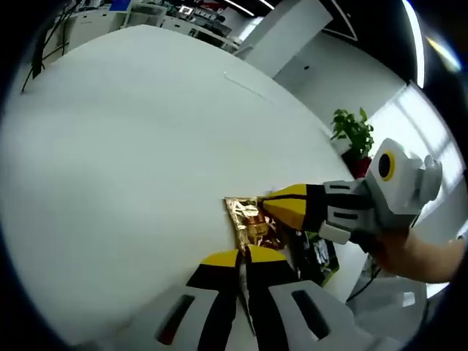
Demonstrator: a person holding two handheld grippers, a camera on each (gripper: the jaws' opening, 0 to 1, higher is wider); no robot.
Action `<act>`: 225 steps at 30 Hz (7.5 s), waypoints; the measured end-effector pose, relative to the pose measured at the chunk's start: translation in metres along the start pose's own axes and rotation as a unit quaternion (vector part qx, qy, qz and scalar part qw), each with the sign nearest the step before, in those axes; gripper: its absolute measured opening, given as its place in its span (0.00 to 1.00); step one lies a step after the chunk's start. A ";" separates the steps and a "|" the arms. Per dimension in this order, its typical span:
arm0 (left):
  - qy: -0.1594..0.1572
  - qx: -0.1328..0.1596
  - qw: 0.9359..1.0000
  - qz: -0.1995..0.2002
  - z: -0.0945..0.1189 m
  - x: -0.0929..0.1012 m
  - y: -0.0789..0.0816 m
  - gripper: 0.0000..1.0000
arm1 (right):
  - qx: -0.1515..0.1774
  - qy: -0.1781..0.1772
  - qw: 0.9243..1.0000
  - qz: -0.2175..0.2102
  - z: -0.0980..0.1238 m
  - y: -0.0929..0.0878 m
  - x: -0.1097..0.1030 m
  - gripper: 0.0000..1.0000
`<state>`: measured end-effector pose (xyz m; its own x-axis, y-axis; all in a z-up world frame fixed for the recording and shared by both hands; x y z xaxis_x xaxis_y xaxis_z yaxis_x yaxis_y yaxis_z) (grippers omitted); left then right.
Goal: Arrange the skincare products in the storage area until every visible bottle or jar stands upright without overlapping.
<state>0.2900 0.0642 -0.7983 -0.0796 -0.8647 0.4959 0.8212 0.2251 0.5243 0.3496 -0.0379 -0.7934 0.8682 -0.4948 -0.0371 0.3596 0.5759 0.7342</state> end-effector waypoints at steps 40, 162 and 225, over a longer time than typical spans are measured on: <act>0.042 0.007 0.933 -0.358 -0.022 0.021 0.022 0.16 | 0.042 -0.010 0.999 0.005 0.003 0.014 0.003 0.14; 0.067 0.095 0.956 -0.269 0.123 0.066 -0.034 0.99 | 0.105 -0.122 0.980 -0.117 0.250 -0.074 -0.014 0.98; 0.076 0.088 0.954 -0.278 0.120 0.061 -0.035 0.95 | 0.081 -0.115 0.984 -0.109 0.244 -0.075 -0.019 0.95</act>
<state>0.1886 0.0571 -0.7032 -0.3802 -0.9249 0.0087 0.5677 -0.2259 0.7916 0.2225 -0.2300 -0.6826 0.6689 -0.7404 -0.0654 0.4542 0.3375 0.8245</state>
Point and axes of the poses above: the point that each gripper's makers call its tool centre point, and the gripper's own axes: z roughly backward along the fingers, x roughly to its right, y roughly out of its top, the point moved 5 cm from there along z, roughly backward along the fingers, and after that the axes turned 5 degrees about y, right-handed, at the moved point
